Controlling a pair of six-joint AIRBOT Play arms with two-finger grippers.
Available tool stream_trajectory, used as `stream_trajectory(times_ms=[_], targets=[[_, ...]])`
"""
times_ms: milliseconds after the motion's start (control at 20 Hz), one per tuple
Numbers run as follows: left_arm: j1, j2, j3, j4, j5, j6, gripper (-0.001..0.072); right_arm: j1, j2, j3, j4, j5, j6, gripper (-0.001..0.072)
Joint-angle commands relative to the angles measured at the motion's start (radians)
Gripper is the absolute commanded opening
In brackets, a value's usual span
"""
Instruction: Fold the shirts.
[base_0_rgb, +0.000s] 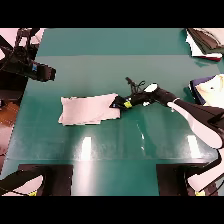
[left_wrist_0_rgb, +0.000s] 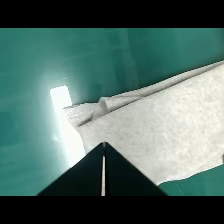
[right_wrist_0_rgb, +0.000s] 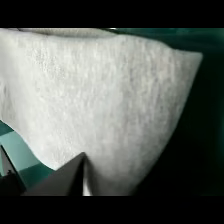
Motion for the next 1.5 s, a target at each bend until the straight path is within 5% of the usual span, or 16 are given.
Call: stream_trajectory(times_ms=[0,250,600,900,1450], targets=[[0.001,0.0,-0.001,-0.01,0.002,0.0,0.0019,0.051,-0.034,0.065,0.044,0.014,-0.045,0.0017],[0.001,0.0,-0.001,-0.054,0.006,0.0,0.0019,-0.066,0.065,0.124,-0.06,0.109,-0.037,0.0012],[0.001,0.0,-0.001,-0.274,0.125,-0.001,0.0019,-0.518,0.35,0.124,-0.396,0.132,0.086,0.0012],[-0.031,0.0,-0.001,-0.291,0.124,-0.003,0.0019,-0.866,0.367,0.181,-0.391,0.09,0.084,0.0011],[-0.063,-0.006,-0.001,-0.296,0.122,-0.008,0.0019,-0.992,0.188,0.702,-0.384,0.109,0.084,0.0011]])
